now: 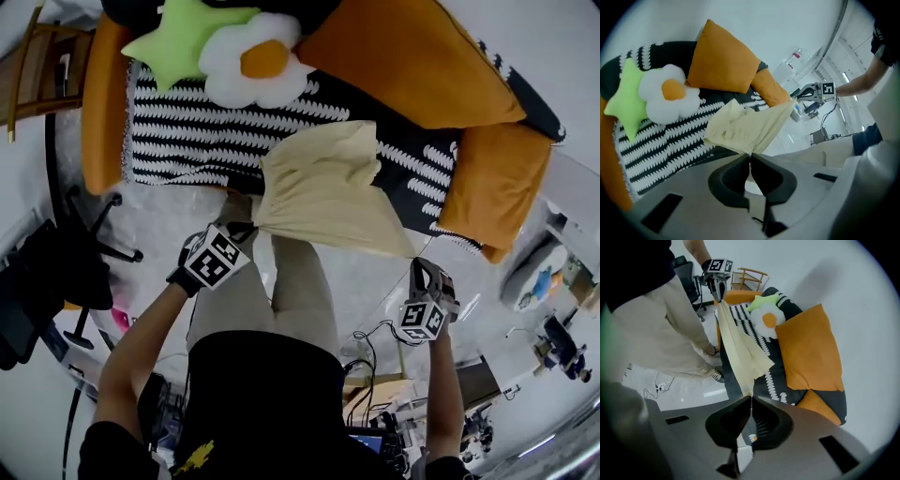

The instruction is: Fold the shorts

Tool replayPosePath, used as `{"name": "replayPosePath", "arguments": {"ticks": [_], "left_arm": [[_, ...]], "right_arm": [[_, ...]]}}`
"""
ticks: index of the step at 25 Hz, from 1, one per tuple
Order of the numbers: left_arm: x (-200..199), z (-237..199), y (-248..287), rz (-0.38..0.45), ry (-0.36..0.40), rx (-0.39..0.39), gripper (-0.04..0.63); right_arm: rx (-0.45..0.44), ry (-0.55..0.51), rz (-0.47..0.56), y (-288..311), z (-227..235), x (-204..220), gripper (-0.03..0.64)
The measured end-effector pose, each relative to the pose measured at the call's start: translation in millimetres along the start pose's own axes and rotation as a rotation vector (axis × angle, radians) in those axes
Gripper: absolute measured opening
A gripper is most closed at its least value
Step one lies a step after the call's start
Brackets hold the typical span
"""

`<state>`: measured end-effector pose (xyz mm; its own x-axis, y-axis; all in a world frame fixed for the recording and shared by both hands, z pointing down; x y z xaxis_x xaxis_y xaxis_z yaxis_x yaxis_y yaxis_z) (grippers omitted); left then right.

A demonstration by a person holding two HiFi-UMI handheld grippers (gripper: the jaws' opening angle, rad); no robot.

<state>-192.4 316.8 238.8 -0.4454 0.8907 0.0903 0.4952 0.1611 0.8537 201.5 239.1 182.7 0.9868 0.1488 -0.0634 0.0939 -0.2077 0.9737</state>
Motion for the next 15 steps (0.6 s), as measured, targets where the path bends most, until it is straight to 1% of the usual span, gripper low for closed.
{"name": "replayPosePath", "arguments": {"ticks": [3, 6, 11, 13, 15], "left_arm": [[23, 5, 37, -0.026, -0.057, 0.019, 0.025], [35, 6, 59, -0.036, -0.096, 0.039, 0.025], [36, -8, 76, -0.035, -0.148, 0.063, 0.025], [29, -27, 83, -0.041, -0.158, 0.067, 0.025], [17, -62, 93, -0.044, -0.172, 0.053, 0.025]], "right_arm": [[-0.051, -0.043, -0.007, 24, -16, 7, 0.029], [-0.077, -0.089, -0.004, 41, -11, 3, 0.029], [-0.095, -0.16, 0.006, 67, 28, -26, 0.029], [-0.114, -0.183, 0.002, 86, 51, -48, 0.029], [-0.125, -0.197, -0.003, 119, 76, -79, 0.029]]}}
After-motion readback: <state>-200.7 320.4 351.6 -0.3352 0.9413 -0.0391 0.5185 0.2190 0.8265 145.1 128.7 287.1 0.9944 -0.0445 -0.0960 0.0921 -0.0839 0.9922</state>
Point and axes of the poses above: the fingertips, and each gripper's own axes: y forward along the fingers, z to its right, x out of its underside, the point moved 5 cm from there along -y, backward along the fingers, and after that the axes turned 11 degrees about -z, right-handed, at the moved point
